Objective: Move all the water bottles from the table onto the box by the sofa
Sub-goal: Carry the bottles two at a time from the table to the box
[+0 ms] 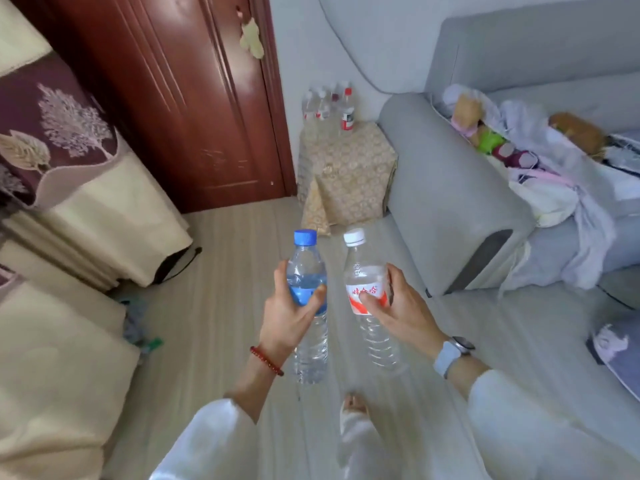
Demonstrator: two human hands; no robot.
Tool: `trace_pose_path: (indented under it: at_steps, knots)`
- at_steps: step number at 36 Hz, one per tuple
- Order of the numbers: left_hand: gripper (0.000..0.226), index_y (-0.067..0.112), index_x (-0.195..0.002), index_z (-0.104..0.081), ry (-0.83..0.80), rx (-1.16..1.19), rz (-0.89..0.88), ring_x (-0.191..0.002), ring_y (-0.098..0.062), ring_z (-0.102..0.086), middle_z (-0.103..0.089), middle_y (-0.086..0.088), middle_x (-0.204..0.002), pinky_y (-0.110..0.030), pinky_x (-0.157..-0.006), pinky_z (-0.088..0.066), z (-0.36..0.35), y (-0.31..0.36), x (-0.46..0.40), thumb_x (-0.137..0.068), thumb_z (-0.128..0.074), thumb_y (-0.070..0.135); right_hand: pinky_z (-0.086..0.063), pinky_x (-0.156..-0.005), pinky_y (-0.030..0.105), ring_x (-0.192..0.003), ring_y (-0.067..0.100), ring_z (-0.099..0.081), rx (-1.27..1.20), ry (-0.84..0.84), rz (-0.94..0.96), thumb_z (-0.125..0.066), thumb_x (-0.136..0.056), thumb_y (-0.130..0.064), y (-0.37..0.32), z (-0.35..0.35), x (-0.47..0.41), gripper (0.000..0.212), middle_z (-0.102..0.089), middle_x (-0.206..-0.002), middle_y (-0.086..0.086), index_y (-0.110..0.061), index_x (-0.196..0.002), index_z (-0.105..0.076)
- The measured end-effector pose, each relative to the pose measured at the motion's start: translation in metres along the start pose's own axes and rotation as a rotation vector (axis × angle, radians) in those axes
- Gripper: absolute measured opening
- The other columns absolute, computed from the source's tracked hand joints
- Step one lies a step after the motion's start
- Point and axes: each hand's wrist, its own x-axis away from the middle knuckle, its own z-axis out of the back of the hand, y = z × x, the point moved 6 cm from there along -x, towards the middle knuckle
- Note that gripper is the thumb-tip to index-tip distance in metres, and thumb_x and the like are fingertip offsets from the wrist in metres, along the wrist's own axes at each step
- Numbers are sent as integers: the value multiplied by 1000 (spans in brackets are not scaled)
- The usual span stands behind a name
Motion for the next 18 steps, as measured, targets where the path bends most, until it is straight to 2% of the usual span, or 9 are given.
trace_pose_path:
  at_steps: [3, 7, 11, 13, 16, 18]
  knots:
    - [66, 26, -131, -31, -3, -7, 9, -84, -13, -64, -64, 12, -95, -22, -73, -45, -20, 10, -70, -78, -68, 36, -39, -66, 21, -81, 9, -54, 33, 9, 13, -58, -78, -54, 2, 18, -71, 51, -54, -95, -21, -33, -117, -33]
    - [60, 30, -127, -33, -8, 11, 31, -79, -3, -63, -63, 18, -92, -8, -64, -44, -37, 19, -147, -78, -68, 33, -41, -73, 27, -88, 12, -57, 26, -21, 13, -58, -78, -54, 5, 31, -156, 54, -57, -104, -16, -30, -120, -34]
    - [59, 29, -126, -35, -14, 5, 56, -82, 3, -62, -64, 17, -94, 0, -62, -42, -49, 17, -228, -77, -68, 34, -39, -69, 22, -84, 9, -57, 47, -39, 23, -57, -76, -58, 9, 36, -241, 53, -55, -97, -21, -35, -117, -33]
    - [61, 28, -128, -35, -9, -11, 62, -81, 1, -63, -64, 14, -94, -3, -64, -43, -54, 12, -273, -77, -68, 35, -37, -66, 19, -81, 6, -53, 52, -33, 40, -56, -75, -61, 10, 35, -288, 55, -53, -95, -24, -37, -118, -31]
    - [61, 25, -129, -34, 3, -29, 58, -83, -9, -65, -65, 10, -95, -19, -71, -46, -62, 5, -344, -78, -67, 33, -37, -69, 22, -83, 4, -51, 48, -26, 60, -56, -75, -61, 13, 31, -360, 60, -51, -101, -23, -36, -123, -30]
    - [60, 22, -129, -35, 21, -23, 61, -83, -13, -64, -64, 8, -95, -22, -73, -45, -67, 2, -394, -79, -67, 30, -36, -67, 22, -82, 4, -50, 61, -37, 68, -57, -75, -59, 12, 28, -410, 60, -50, -100, -21, -33, -122, -31]
